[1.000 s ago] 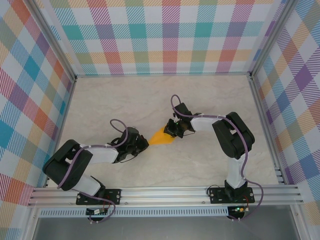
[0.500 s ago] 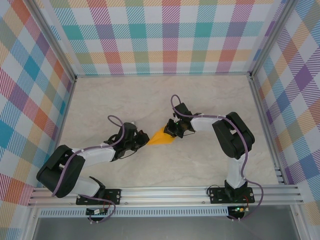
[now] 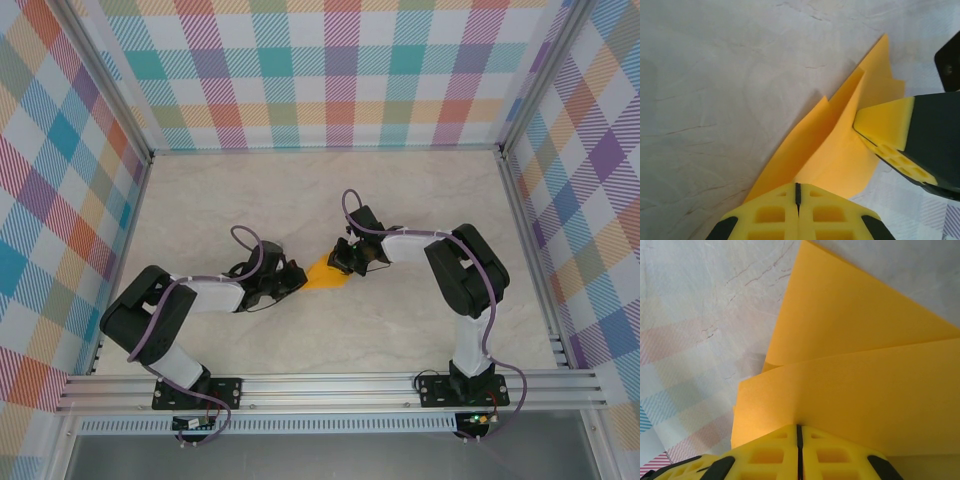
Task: Fold a paper plane with a square sheet of paper (pick it up from the middle)
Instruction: Fourth fold the wing at the center of the table.
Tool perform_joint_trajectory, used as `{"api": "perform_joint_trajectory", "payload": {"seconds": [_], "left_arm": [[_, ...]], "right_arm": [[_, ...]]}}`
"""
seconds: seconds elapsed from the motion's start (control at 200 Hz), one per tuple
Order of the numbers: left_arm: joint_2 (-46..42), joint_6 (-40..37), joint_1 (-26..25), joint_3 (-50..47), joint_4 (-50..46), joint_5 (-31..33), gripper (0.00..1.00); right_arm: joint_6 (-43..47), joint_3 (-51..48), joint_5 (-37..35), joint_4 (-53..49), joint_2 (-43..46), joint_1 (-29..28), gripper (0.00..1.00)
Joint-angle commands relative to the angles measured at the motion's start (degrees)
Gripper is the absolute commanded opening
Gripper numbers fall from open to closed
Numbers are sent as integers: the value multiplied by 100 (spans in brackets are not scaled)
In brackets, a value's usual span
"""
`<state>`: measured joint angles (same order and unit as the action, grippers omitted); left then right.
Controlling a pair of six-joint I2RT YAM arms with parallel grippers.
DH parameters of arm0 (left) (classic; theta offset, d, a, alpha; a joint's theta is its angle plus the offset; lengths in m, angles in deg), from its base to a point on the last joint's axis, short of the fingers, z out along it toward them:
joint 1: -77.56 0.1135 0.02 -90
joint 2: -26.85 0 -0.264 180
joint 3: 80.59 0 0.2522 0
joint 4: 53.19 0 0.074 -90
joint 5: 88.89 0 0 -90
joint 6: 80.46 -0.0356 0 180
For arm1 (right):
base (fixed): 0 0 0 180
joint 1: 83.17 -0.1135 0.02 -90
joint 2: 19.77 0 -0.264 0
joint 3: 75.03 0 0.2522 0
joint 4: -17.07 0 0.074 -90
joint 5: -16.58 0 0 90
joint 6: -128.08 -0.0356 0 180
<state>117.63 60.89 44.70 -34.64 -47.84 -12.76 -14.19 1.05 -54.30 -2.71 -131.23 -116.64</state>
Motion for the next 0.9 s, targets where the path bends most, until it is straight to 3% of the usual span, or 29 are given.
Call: {"api": "perform_joint_trajectory", "payload": {"seconds": [0.0, 0.43, 0.895], "left_arm": [[60, -152, 25, 39, -251, 170, 0], [255, -160, 25, -99, -390, 262, 0], [279, -142, 25, -29, -534, 305, 0]], "right_arm": [[70, -204, -502, -375, -205, 26, 7], [504, 7, -34, 81, 370, -177, 8], [347, 210, 318, 266, -195, -641, 7]]}}
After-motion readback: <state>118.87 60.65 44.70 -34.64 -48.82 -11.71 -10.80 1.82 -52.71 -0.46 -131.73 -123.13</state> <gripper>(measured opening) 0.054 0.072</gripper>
